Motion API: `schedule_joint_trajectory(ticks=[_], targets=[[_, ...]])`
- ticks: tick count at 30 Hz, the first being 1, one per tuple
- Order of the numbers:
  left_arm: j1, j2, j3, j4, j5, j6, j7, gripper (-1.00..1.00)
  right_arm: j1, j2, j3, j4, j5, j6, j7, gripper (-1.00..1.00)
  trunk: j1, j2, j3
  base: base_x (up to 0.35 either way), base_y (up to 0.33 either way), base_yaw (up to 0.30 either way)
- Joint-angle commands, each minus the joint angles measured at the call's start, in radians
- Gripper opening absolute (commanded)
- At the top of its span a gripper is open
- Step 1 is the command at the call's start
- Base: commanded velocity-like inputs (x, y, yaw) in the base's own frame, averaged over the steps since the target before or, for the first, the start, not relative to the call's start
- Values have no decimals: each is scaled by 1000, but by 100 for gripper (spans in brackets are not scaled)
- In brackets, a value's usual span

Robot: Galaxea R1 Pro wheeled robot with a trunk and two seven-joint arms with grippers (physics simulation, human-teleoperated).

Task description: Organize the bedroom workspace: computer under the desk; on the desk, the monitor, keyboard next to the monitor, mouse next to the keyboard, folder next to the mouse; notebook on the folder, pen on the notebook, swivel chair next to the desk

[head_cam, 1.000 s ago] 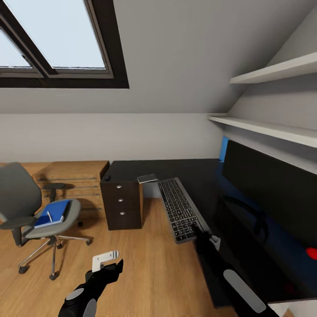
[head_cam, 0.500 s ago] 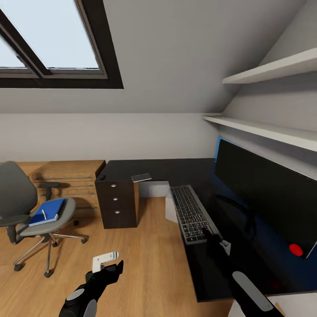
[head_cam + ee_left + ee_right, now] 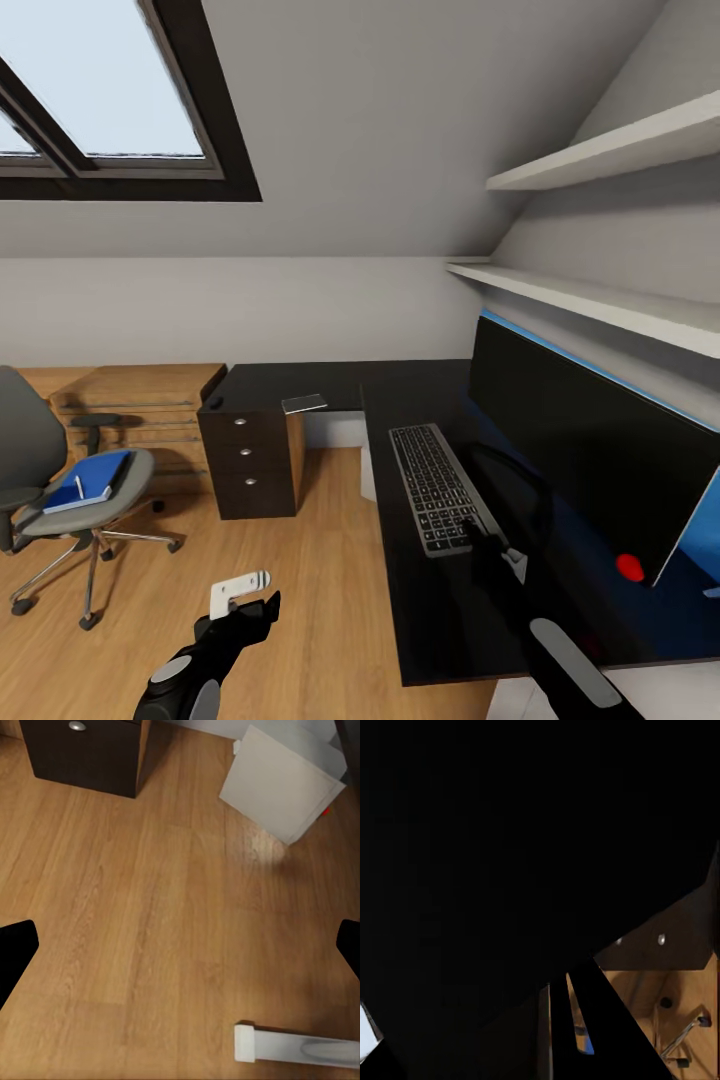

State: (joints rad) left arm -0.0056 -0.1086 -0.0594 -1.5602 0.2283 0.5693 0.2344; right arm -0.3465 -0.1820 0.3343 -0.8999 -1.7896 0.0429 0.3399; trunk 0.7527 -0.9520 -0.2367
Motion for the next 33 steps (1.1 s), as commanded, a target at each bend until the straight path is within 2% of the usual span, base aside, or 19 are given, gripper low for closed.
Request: schedule_joint_trajectory(ticks=[1,9,17,33], targets=[[-1,0,-1,-1,11,4,9,100,-1,0,3,6,-14,3,10,-100,0,-1,-1,0,-30,0],[-1,0,-1,-1,11,4,9,100,-2,3,3,16,-16,2,10,-100,0,-1,-1,0,-9,0],[-1,0,0,-1,11,4,9,100,-1,6,2,16,-16,-2,-46,-100,0,-1,-1,0,0,0],[-1,0,-1,-1,11,3,9,100,-1,8,-15,16,-34,-28,-53,-100,0,-1,-1,0,0,0]])
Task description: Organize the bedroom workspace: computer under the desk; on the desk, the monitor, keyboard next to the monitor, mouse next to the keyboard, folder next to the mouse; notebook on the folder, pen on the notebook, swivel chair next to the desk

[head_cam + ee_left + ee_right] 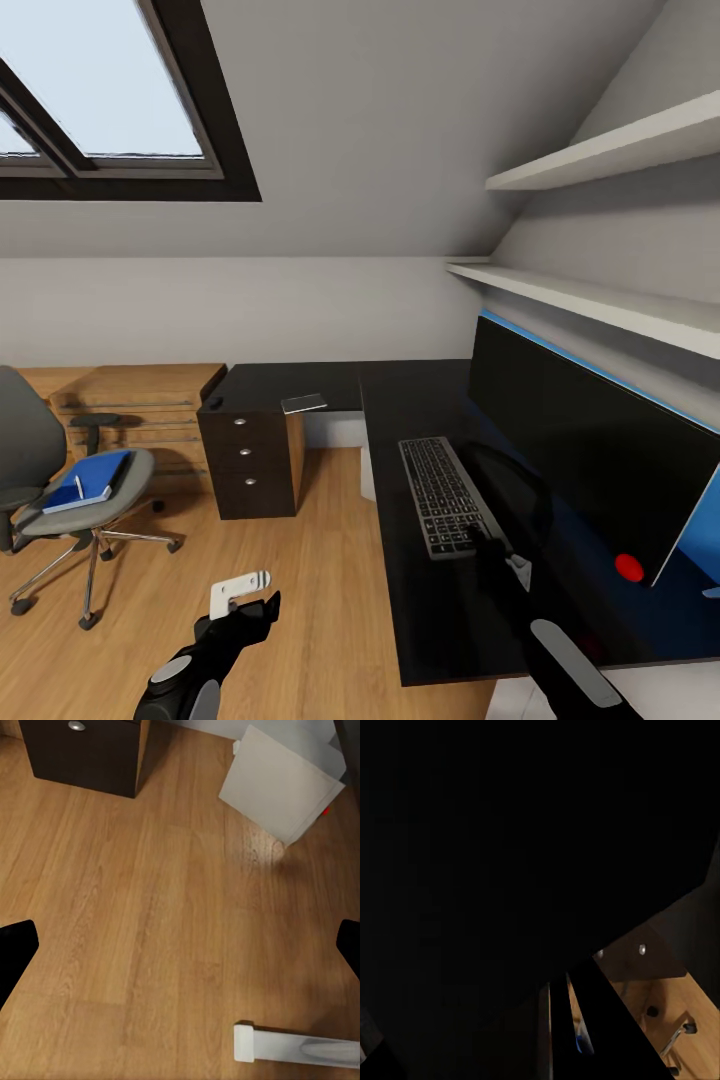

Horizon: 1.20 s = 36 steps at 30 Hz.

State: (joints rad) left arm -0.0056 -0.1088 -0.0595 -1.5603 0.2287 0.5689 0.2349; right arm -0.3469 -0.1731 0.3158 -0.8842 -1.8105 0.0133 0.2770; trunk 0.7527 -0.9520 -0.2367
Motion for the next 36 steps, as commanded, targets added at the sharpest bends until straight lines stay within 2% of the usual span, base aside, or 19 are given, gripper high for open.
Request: schedule_joint_trajectory(ticks=[1,5,8,11,36], targets=[[-1,0,-1,-1,11,3,9,100,-1,-1,3,1,-13,0,10,-100,0,-1,-1,0,0,0],[-1,0,-2,-1,11,3,9,100,-1,0,3,1,-13,-9,10,-100,0,-1,-1,0,0,0],[-1,0,-2,-1,9,3,9,100,-1,0,4,1,-12,-63,10,-100,0,-1,-1,0,0,0],[-1,0,-3,-1,9,3,9,100,-1,0,5,1,-12,-72,10,-100,0,-1,-1,0,0,0],[-1,0,-3,-1,11,3,8,100,-1,0,6,2,-14,-72,7,-100,0,-1,-1,56,22,0]])
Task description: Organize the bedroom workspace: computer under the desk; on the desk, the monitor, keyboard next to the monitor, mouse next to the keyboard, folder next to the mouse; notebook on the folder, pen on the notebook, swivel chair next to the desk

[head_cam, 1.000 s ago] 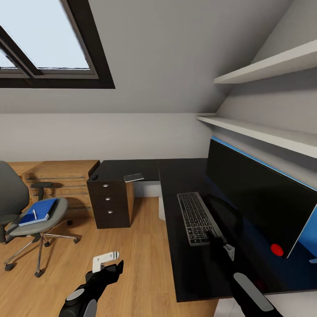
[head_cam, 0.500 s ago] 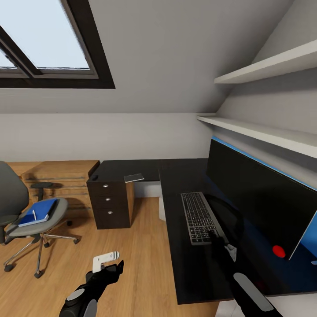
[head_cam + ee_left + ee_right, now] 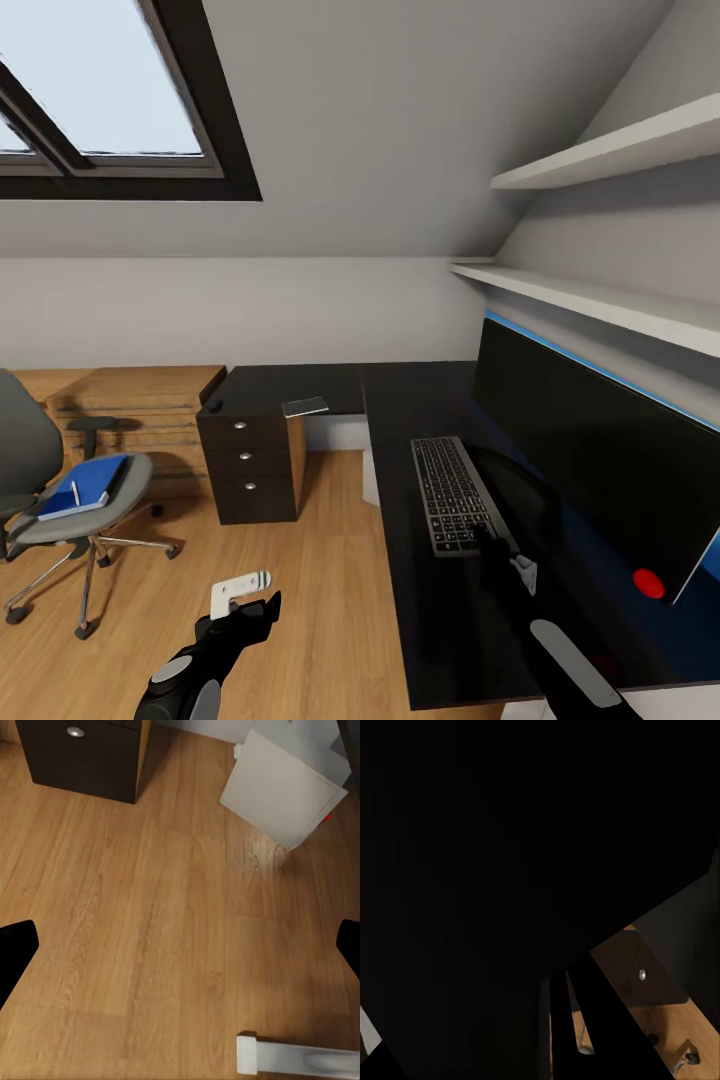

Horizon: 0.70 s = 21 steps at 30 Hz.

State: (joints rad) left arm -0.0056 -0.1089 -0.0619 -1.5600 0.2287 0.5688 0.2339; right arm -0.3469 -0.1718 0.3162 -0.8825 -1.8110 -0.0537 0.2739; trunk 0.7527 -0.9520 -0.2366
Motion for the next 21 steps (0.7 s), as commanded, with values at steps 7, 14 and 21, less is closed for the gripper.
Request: schedule_joint_trajectory(ticks=[7,14,21], targets=[[-1,0,-1,3,10,3,9,100,-1,-2,6,-1,-14,-6,-31,100,0,-1,-1,0,0,0],[-1,0,-1,3,11,3,9,100,-1,-2,6,-1,-14,-8,-33,100,0,-1,-1,0,0,0],[-1,0,-1,3,11,3,9,100,-1,-2,6,-1,-14,-8,-33,100,0,-1,-1,-136,0,0]])
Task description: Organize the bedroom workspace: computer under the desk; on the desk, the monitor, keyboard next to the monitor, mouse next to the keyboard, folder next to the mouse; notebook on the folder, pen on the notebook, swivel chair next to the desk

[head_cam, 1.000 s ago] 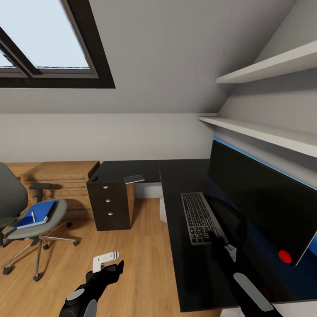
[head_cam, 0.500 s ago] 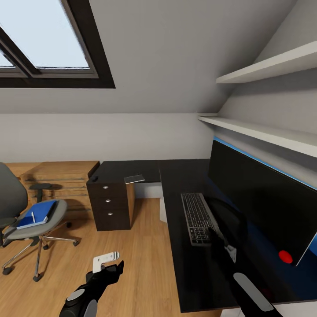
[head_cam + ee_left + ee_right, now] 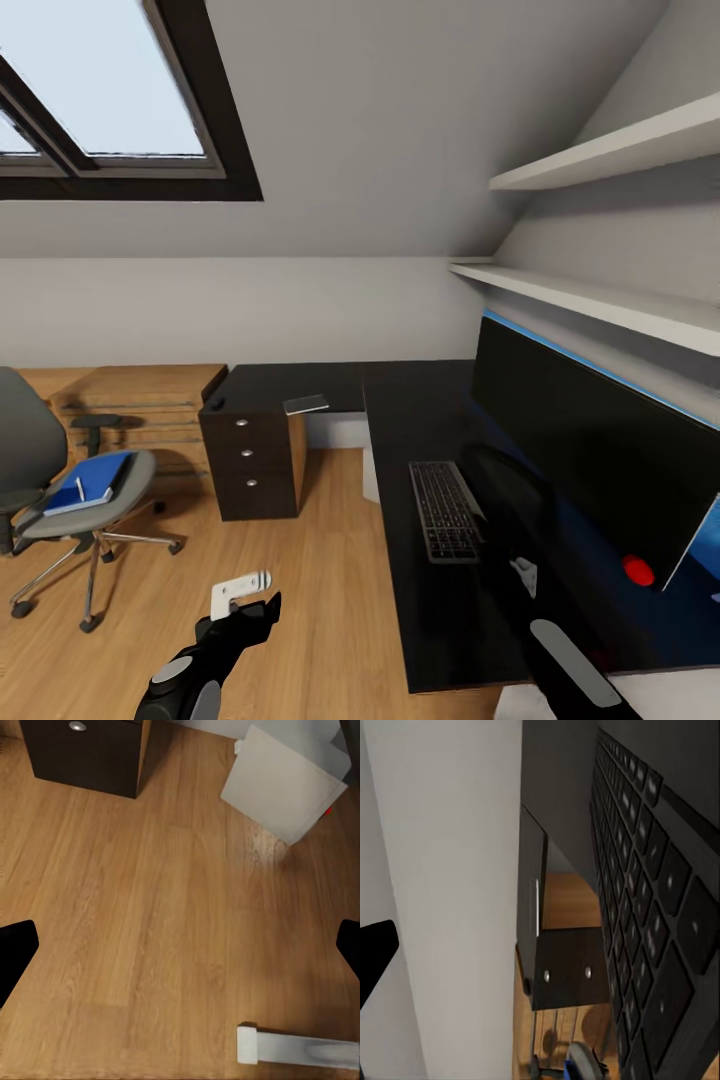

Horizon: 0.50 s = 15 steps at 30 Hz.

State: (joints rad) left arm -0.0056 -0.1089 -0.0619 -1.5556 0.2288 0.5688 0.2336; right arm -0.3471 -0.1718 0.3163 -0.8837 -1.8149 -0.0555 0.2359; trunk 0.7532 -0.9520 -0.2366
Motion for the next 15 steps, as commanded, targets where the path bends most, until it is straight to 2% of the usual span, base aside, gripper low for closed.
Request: schedule_joint_trajectory(ticks=[1,9,15], targets=[[-1,0,-1,-1,11,3,9,100,-1,-2,6,0,-11,-6,5,100,0,-1,-1,-299,0,0],[-1,0,-1,-1,10,3,9,100,-1,-2,6,0,-11,-5,2,100,0,-1,-1,-324,0,0],[-1,0,-1,-1,11,3,9,100,-1,-2,12,0,-8,-5,-48,100,0,-1,-1,-333,0,0]])
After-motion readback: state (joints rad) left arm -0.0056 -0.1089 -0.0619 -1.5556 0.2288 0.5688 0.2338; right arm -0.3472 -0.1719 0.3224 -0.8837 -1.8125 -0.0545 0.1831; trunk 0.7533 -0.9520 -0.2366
